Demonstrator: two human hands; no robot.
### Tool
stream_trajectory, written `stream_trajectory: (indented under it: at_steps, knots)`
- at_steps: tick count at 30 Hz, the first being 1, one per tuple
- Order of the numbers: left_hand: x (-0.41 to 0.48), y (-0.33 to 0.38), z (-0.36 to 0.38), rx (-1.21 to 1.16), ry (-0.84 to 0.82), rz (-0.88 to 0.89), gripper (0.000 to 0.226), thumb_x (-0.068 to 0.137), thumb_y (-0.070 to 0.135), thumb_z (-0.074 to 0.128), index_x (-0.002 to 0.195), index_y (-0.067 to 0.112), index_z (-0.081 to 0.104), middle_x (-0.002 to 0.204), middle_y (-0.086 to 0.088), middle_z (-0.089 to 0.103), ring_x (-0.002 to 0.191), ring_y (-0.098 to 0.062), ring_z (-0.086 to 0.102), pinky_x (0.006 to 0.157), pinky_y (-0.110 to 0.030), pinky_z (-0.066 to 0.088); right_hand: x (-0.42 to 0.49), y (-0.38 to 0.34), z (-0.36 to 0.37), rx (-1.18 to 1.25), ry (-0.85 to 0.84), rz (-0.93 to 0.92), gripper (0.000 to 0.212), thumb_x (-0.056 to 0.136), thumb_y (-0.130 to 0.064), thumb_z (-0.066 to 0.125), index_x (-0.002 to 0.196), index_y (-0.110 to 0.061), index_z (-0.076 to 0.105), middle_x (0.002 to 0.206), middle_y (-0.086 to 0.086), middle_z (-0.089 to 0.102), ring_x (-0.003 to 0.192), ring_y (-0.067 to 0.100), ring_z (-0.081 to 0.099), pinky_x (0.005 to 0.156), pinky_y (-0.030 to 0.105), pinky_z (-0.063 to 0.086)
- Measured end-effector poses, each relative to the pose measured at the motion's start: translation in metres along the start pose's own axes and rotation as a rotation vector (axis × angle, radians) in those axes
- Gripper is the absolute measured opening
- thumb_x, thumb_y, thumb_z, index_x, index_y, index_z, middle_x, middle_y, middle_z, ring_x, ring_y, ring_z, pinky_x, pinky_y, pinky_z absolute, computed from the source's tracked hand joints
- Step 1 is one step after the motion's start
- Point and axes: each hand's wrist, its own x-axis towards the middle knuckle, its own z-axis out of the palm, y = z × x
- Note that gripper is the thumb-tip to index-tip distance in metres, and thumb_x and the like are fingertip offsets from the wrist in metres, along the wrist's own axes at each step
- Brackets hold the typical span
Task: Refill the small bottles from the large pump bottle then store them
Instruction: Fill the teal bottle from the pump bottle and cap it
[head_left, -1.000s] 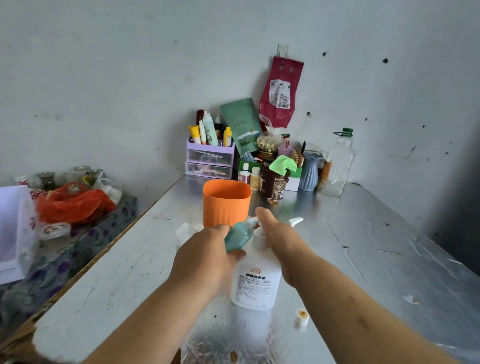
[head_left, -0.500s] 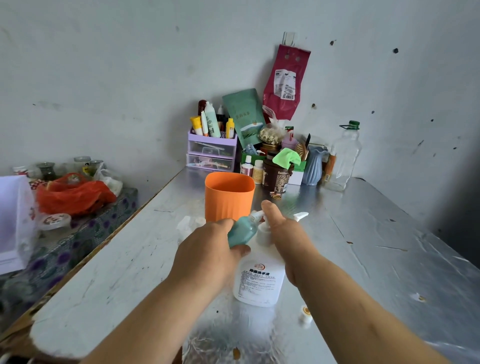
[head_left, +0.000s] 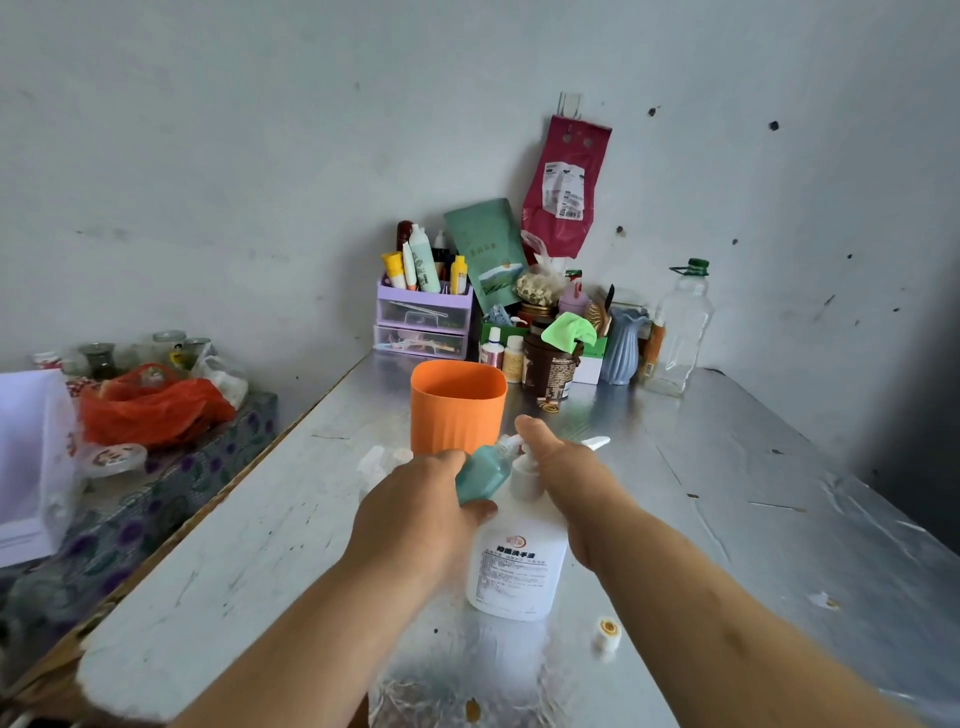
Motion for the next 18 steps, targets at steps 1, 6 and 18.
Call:
stream_trajectory:
  at_steps: [1, 6, 18]
  knots:
    - [0.0, 0.001, -0.001, 0.005, 0.002, -0.003, 0.025, 0.087, 0.047, 0.064, 0.1, 0.028, 0.054, 0.1, 0.006, 0.065, 0.091, -0.019, 0.06, 0.073, -0.032, 0.049, -0.001, -0.001, -0.001, -0.001, 0.003, -0.027, 0.032, 0.09, -0.049, 0.051, 0.074, -0.022, 0.059, 0.076, -0.004, 0.06, 0.068, 0.009, 0.056, 0.064, 0.021, 0.046]
    - [-0.001, 0.004, -0.002, 0.009, -0.005, -0.006, 0.026, 0.086, 0.049, 0.064, 0.098, 0.029, 0.052, 0.1, 0.006, 0.065, 0.089, -0.019, 0.06, 0.071, -0.031, 0.047, -0.003, -0.007, -0.001, -0.029, 0.011, 0.073, 0.043, 0.076, -0.057, 0.05, 0.078, -0.016, 0.064, 0.087, 0.011, 0.067, 0.093, 0.033, 0.063, 0.092, 0.042, 0.048]
    - [0.0, 0.001, 0.002, -0.023, 0.022, -0.007, 0.027, 0.086, 0.048, 0.065, 0.099, 0.027, 0.055, 0.096, 0.006, 0.064, 0.086, -0.018, 0.061, 0.067, -0.029, 0.045, 0.004, 0.006, 0.002, 0.064, 0.057, 0.049, 0.04, 0.083, -0.057, 0.053, 0.094, -0.02, 0.064, 0.095, 0.007, 0.066, 0.088, 0.025, 0.06, 0.083, 0.036, 0.047]
